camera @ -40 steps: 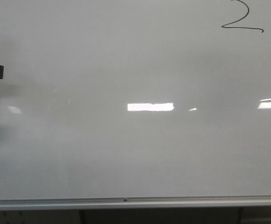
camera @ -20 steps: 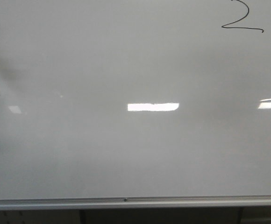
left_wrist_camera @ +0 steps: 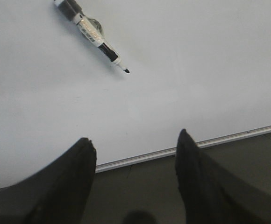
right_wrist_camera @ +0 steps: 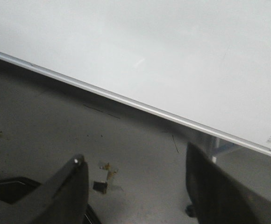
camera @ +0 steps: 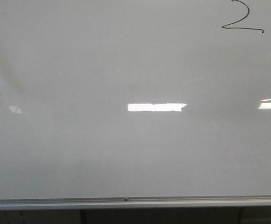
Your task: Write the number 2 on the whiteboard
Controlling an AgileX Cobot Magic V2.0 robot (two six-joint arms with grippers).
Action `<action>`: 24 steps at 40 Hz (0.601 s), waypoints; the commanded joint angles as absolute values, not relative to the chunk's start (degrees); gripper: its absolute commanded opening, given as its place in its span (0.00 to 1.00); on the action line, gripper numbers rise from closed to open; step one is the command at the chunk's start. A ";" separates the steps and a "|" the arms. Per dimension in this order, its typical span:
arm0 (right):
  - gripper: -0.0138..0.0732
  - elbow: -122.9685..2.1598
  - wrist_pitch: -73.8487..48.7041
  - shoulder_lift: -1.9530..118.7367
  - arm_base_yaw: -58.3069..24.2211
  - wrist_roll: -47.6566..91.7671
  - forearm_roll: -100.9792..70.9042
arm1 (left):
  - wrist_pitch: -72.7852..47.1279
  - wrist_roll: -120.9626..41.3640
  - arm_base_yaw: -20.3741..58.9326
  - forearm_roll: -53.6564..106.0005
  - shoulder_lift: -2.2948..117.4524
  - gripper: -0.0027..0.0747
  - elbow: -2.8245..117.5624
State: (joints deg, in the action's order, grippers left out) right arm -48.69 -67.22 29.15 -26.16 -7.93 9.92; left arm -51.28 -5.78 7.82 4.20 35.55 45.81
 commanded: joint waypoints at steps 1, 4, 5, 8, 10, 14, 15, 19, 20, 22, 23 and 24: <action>0.71 -50.65 -63.33 26.97 -25.81 -8.09 10.15 | -53.19 -4.14 7.73 2.68 30.71 0.48 47.63; 0.71 -50.65 -63.33 25.30 -25.81 -8.03 10.21 | -56.08 -2.68 7.73 0.00 27.23 0.47 47.63; 0.71 -50.65 -63.33 24.74 -25.81 -8.03 10.27 | -56.92 -2.28 7.73 -0.52 26.53 0.47 47.63; 0.71 -50.65 -63.39 23.73 -25.81 -7.97 10.89 | -58.10 -1.25 7.73 -2.16 24.55 0.47 47.63; 0.71 -50.65 -63.59 23.35 -25.81 -7.97 11.08 | -58.19 -0.98 7.73 -2.59 23.37 0.47 47.63; 0.67 -50.58 -63.67 23.29 -25.81 -7.97 11.13 | -57.88 -0.98 7.73 -2.98 22.49 0.46 47.63; 0.64 -50.58 -63.67 23.29 -25.81 -7.97 11.13 | -57.88 -0.98 7.73 -2.98 22.49 0.45 47.63; 0.50 -50.58 -63.67 23.29 -25.81 -7.97 11.13 | -57.88 -0.98 7.73 -2.98 22.49 0.34 47.63; 0.44 -50.58 -63.67 23.29 -25.81 -7.97 11.13 | -57.88 -0.98 7.73 -2.98 22.49 0.30 47.63; 0.35 -50.58 -63.67 23.29 -25.81 -7.97 11.13 | -57.80 -0.98 7.73 -2.98 22.49 0.22 47.63; 0.32 -50.58 -63.67 23.29 -25.81 -7.97 11.13 | -57.59 -0.98 7.73 -2.98 22.49 0.17 47.63; 0.28 -50.58 -63.67 23.29 -25.81 -7.97 11.13 | -57.55 -0.98 7.73 -2.98 22.49 0.13 47.63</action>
State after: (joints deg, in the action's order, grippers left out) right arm -48.78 -67.14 22.70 -26.16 -8.07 9.89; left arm -61.52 -1.70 7.77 -2.73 21.89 45.89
